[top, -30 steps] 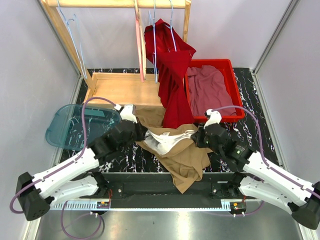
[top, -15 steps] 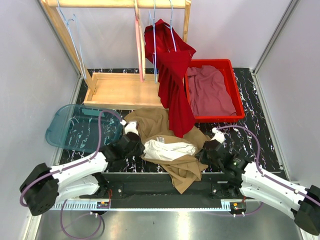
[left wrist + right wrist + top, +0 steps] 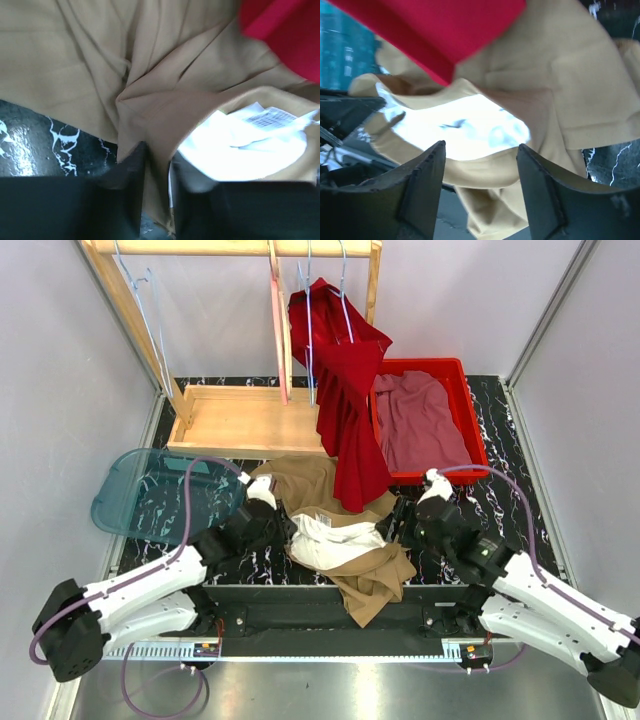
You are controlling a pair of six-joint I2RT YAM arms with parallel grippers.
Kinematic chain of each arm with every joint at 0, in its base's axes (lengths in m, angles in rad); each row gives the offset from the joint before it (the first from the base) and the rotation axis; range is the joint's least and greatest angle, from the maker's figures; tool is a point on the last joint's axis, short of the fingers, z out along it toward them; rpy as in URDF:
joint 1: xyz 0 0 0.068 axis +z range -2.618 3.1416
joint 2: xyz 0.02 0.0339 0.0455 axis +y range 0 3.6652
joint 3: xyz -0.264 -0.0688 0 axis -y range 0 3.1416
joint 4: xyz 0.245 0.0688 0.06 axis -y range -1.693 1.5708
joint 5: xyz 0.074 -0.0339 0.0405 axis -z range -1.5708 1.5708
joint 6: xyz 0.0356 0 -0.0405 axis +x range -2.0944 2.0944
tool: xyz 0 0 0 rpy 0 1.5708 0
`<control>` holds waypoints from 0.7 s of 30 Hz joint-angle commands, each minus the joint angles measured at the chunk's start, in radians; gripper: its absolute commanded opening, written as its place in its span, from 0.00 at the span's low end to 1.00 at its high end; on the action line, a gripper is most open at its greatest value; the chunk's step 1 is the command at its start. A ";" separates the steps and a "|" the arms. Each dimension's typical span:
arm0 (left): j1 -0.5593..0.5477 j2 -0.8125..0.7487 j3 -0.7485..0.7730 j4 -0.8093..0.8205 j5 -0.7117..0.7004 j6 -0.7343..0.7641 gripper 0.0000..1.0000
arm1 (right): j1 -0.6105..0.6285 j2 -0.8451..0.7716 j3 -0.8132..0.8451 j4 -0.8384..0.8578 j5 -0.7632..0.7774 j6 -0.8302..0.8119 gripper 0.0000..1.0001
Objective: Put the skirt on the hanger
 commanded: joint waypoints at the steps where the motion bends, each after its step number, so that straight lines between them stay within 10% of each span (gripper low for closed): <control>1: 0.003 -0.081 0.071 -0.065 -0.037 0.034 0.48 | -0.006 -0.004 0.126 -0.103 0.040 -0.072 0.69; 7: 0.005 -0.171 0.082 -0.158 -0.066 0.050 0.78 | -0.006 0.074 0.314 -0.130 0.054 -0.214 0.73; 21: 0.006 -0.047 0.646 -0.279 -0.276 0.262 0.79 | -0.006 0.315 0.641 -0.010 0.010 -0.392 0.75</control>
